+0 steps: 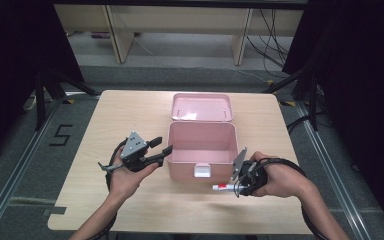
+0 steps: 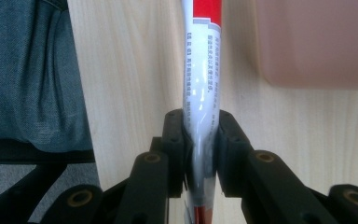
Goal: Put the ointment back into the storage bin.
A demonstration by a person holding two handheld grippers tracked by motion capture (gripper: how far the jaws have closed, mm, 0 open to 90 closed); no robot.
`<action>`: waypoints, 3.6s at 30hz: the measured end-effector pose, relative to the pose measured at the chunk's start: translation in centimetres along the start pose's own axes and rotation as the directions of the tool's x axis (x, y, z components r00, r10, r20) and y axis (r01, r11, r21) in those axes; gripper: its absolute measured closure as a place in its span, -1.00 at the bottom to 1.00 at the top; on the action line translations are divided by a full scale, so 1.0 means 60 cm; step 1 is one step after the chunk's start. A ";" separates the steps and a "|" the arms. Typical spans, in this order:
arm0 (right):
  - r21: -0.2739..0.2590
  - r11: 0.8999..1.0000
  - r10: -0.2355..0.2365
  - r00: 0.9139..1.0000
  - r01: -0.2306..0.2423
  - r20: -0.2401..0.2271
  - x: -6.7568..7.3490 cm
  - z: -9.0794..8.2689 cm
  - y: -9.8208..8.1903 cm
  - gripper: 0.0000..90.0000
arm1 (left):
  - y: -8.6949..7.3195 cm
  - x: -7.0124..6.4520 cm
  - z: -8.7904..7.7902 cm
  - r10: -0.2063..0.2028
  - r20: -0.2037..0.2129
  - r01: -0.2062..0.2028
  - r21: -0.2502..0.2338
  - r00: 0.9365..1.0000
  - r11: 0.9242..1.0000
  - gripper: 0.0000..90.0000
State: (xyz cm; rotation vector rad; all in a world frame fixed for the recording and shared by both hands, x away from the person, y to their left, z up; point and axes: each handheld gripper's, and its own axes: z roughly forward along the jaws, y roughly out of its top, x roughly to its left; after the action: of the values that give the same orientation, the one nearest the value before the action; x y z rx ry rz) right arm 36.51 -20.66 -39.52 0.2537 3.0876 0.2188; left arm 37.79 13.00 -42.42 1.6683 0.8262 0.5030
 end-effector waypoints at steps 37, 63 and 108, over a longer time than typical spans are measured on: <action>-0.049 0.999 0.023 0.999 -0.021 0.043 -0.014 -0.073 -0.001 0.71 | -0.002 0.000 0.000 0.000 0.001 0.000 0.001 1.000 1.000 0.08; -0.096 0.995 0.013 0.997 -0.006 0.078 -0.028 -0.106 0.002 0.71 | -0.001 0.000 0.000 -0.001 0.001 0.001 0.001 1.000 1.000 0.08; -0.202 0.979 0.014 0.994 0.008 0.105 -0.075 -0.110 0.047 0.71 | 0.001 0.003 -0.002 -0.001 -0.002 0.001 -0.001 1.000 1.000 0.08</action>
State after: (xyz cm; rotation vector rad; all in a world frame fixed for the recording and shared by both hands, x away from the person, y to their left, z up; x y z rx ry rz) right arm 41.09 -19.55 -32.47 0.2529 2.9308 0.4988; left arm 37.82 13.19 -42.38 1.6668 0.8282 0.5049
